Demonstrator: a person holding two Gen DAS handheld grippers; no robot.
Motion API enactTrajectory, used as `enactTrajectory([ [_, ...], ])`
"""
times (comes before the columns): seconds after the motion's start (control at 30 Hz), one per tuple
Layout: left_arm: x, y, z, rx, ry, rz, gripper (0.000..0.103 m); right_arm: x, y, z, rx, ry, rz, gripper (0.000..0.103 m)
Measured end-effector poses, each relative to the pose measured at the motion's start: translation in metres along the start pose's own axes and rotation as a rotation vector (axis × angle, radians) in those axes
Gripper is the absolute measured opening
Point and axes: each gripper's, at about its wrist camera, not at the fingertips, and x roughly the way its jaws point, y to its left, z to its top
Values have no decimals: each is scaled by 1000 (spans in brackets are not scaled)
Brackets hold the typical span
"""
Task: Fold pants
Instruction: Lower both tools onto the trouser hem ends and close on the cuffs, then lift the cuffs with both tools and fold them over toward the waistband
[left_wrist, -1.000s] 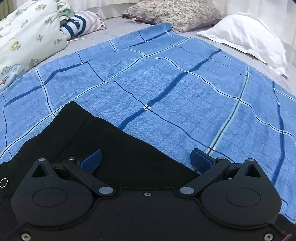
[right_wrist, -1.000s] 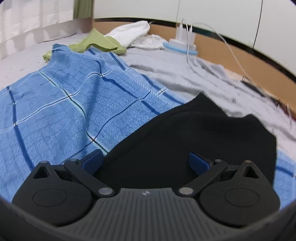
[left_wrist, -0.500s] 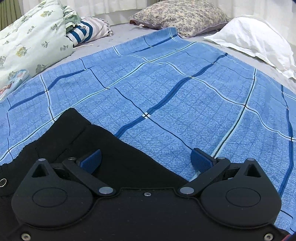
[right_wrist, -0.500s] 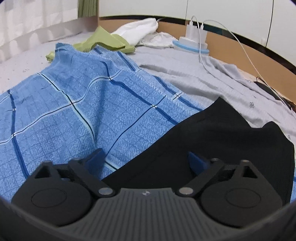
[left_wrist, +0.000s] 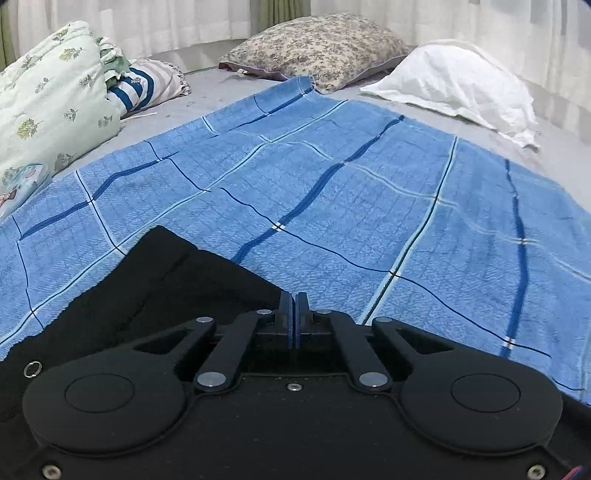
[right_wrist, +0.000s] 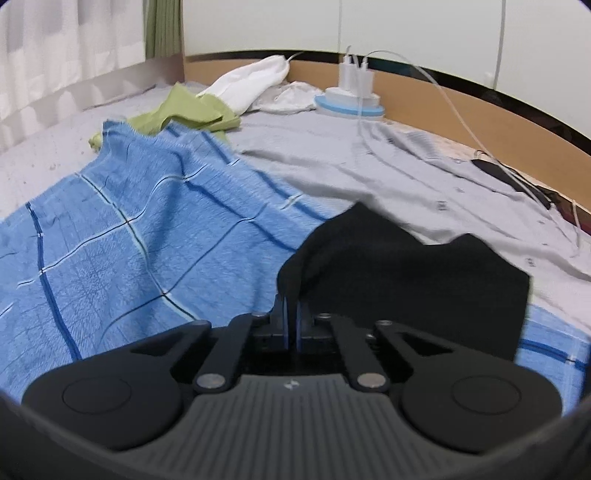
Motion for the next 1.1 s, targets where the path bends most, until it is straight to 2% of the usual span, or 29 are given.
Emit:
enactTrajectory([
  [0.27, -31, 39, 3, 1, 20, -88, 2, -49, -58, -8, -7, -50, 3, 3],
  [0.5, -56, 74, -5, 19, 31, -141, 2, -76, -103, -16, -19, -56, -4, 2],
  [0.57, -61, 81, -8, 24, 33, -150, 2, -82, -114, -18, -12, -47, 27, 2],
  [0.73, -72, 91, -13, 36, 24, -165, 2, -86, -142, -19, 48, 9, 183, 5],
  [0.77, -73, 91, -14, 41, 20, -166, 2, -86, -145, -19, 56, 14, 208, 10],
  [0.8, -74, 92, -15, 46, 18, -167, 2, -85, -148, -18, 65, 17, 241, 19],
  [0.87, -73, 92, -17, 53, 17, -166, 2, -84, -150, -19, 89, 14, 285, 27],
  [0.9, -73, 91, -18, 56, 15, -164, 2, -82, -151, -18, 96, 13, 297, 38],
  [1.03, -66, 88, -21, 66, 15, -155, 2, -75, -143, -20, 71, 7, 320, 50],
  [1.1, -62, 87, -22, 67, 20, -153, 2, -70, -139, -22, 70, 8, 332, 63],
])
